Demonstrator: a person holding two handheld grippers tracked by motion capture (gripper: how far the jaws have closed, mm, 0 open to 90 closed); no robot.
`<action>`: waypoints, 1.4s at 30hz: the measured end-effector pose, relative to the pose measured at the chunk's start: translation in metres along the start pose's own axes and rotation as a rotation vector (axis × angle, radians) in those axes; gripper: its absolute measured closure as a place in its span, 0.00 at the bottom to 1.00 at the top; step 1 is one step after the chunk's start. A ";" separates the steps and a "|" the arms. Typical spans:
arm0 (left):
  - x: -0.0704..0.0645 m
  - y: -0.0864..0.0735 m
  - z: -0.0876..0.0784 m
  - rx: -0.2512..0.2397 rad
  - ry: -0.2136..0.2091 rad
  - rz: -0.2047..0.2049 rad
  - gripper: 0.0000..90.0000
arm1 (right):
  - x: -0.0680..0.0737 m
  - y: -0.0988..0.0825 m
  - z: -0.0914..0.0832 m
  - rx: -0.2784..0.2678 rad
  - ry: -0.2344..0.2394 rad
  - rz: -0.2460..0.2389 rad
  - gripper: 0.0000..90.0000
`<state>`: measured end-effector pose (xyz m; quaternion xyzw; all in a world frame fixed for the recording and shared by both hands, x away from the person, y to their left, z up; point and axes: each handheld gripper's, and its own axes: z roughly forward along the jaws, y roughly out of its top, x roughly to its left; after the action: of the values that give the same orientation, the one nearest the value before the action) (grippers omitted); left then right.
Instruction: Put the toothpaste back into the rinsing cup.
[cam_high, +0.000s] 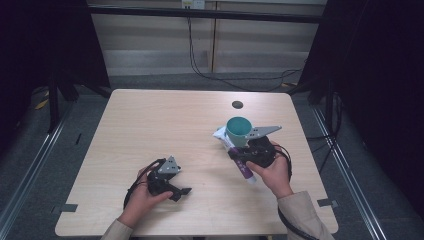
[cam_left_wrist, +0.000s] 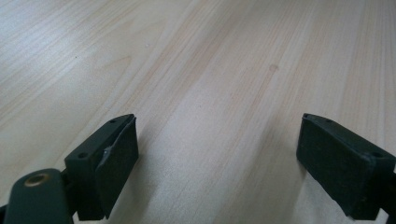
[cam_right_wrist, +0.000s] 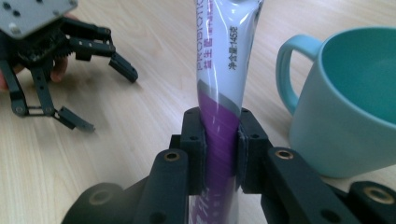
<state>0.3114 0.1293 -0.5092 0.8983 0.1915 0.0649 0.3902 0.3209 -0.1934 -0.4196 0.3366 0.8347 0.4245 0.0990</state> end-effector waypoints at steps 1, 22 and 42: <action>0.000 0.000 0.000 0.000 0.000 0.000 0.14 | -0.001 0.000 -0.001 -0.009 0.004 0.005 0.84; 0.000 0.000 0.000 -0.001 0.000 0.000 0.14 | -0.007 0.012 -0.010 -0.174 0.001 -0.002 0.84; 0.000 0.000 0.000 -0.003 0.000 0.000 0.14 | -0.015 0.022 -0.017 -0.292 -0.023 0.023 0.84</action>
<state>0.3115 0.1293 -0.5094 0.8976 0.1914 0.0652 0.3916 0.3348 -0.2051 -0.3941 0.3330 0.7589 0.5387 0.1514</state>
